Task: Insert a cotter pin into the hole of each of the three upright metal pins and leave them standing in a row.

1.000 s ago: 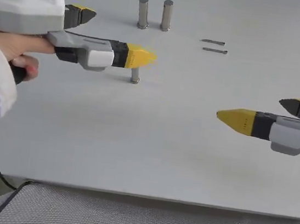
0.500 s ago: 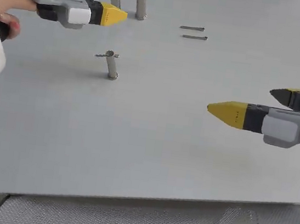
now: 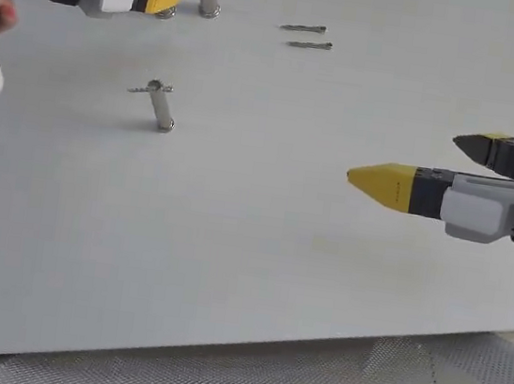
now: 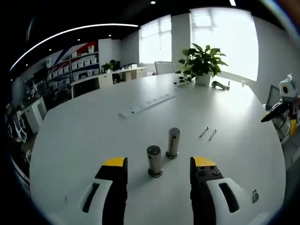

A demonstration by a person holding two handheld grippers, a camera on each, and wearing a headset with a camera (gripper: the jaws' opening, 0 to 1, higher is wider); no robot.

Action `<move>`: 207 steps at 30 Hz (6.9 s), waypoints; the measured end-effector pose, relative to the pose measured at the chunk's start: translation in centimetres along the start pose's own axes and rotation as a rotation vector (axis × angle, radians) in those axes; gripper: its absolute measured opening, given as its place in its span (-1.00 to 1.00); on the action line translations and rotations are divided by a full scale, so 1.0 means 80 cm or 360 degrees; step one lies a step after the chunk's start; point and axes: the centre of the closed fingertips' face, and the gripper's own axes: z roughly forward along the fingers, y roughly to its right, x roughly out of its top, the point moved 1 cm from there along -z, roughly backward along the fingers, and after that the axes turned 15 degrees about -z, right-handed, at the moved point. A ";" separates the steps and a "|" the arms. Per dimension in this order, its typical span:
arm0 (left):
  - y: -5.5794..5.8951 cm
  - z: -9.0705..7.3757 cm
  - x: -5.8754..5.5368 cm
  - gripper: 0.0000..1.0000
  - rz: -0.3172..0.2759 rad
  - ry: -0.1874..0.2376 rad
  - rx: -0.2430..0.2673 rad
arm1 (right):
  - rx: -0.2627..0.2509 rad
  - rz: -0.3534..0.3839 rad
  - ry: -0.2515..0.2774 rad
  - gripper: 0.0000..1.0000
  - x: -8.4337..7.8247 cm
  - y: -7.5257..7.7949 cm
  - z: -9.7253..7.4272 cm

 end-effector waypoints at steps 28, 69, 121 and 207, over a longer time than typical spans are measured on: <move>-0.005 0.041 0.000 -0.79 -0.0036 -0.0080 0.0063 | -0.0015 -0.0005 -0.0021 0.70 0.003 0.014 -0.011; 0.188 -0.053 0.039 -0.81 0.0116 -0.0133 -0.0194 | 0.0114 -0.0243 0.0126 0.69 0.051 -0.024 -0.024; 0.290 -0.031 -0.109 -0.81 0.0154 -0.0295 -0.0310 | 0.0225 -0.0244 0.0102 0.72 0.034 -0.039 -0.023; 0.276 -0.166 -0.140 0.98 -0.0343 -0.0032 -0.0367 | 0.0289 -0.1251 -0.0349 -0.24 0.113 0.069 0.045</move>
